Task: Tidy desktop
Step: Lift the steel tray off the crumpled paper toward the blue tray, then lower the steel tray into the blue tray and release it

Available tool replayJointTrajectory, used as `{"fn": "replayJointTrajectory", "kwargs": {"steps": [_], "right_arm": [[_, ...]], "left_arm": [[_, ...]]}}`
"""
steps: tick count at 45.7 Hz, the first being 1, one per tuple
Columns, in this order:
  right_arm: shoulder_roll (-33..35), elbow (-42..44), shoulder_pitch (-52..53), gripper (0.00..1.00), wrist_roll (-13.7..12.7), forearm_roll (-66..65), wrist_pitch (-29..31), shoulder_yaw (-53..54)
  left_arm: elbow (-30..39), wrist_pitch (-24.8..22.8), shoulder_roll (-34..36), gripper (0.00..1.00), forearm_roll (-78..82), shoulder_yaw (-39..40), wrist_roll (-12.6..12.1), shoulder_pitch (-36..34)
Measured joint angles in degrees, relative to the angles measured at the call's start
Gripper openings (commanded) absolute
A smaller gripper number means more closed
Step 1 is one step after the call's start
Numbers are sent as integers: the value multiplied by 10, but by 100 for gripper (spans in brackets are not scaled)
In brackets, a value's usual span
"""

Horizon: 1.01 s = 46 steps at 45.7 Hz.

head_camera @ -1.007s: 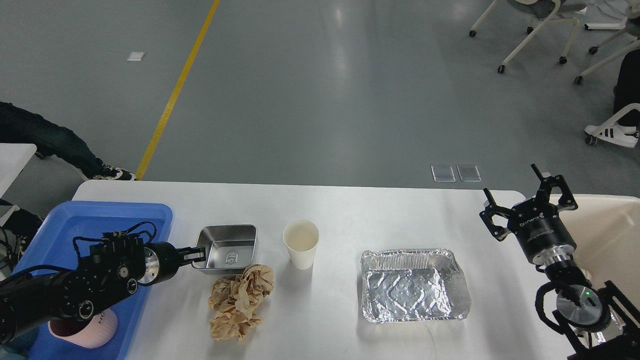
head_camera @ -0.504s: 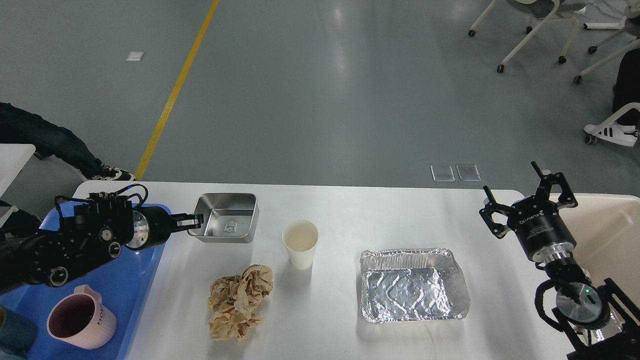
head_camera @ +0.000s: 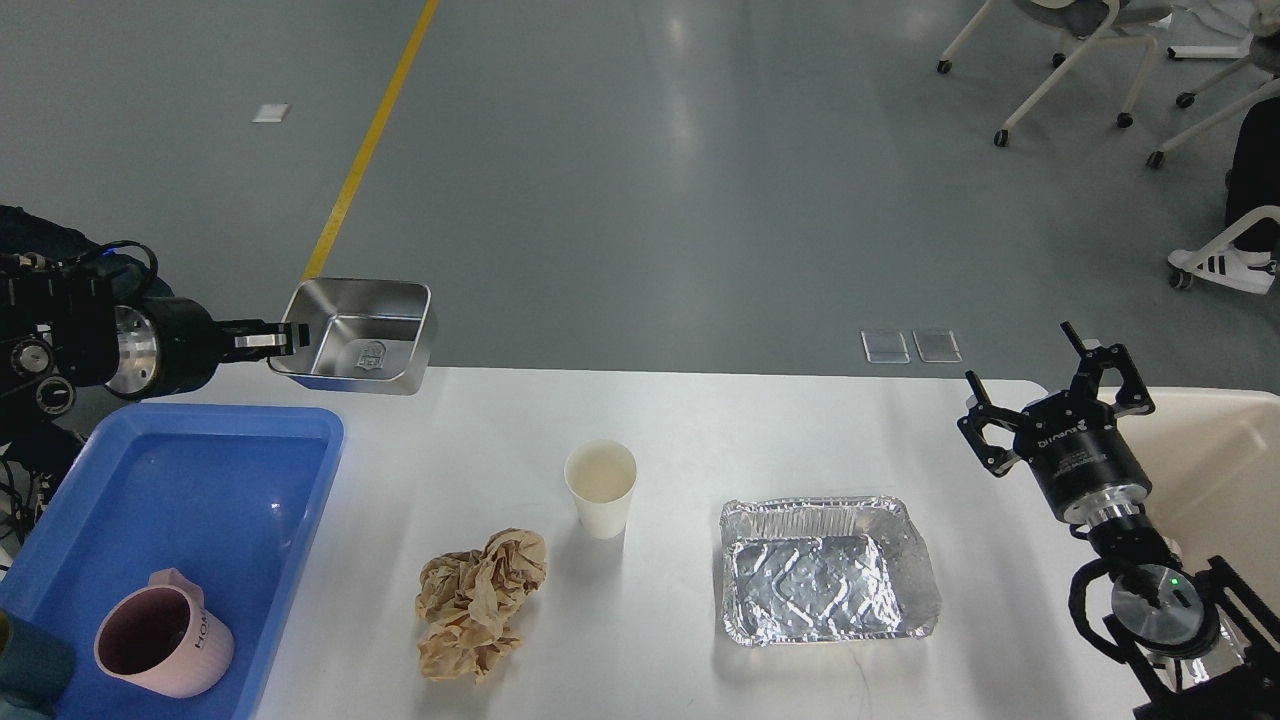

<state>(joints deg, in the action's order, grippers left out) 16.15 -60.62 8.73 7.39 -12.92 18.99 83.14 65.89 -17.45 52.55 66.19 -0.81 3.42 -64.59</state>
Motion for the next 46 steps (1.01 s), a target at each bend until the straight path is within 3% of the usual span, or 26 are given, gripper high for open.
{"fn": "replayJointTrajectory", "kwargs": {"steps": [11, 18, 26, 36, 39, 43, 46], "right_arm": [[0, 0, 0, 100, 0, 0, 0, 0], [-1, 0, 0, 100, 0, 0, 1, -1], [-1, 0, -1, 100, 0, 0, 1, -1], [0, 2, -2, 100, 0, 0, 2, -2], [1, 2, -3, 100, 0, 0, 2, -2], [3, 2, -5, 100, 0, 0, 3, -1], [3, 2, -6, 100, 0, 0, 3, -1]], "left_arm": [[-27, 17, 71, 0, -6, -1, -1, 71], [-107, 50, 78, 0, -7, 5, 6, 137], [-182, 89, 51, 0, -47, 6, 10, 174], [-263, 112, -32, 4, -66, 1, 12, 207], [-281, 114, -53, 15, -67, 1, 12, 215], [-298, 115, -72, 61, -67, 1, 12, 219], [-302, 115, -79, 79, -67, 0, 11, 219]]}}
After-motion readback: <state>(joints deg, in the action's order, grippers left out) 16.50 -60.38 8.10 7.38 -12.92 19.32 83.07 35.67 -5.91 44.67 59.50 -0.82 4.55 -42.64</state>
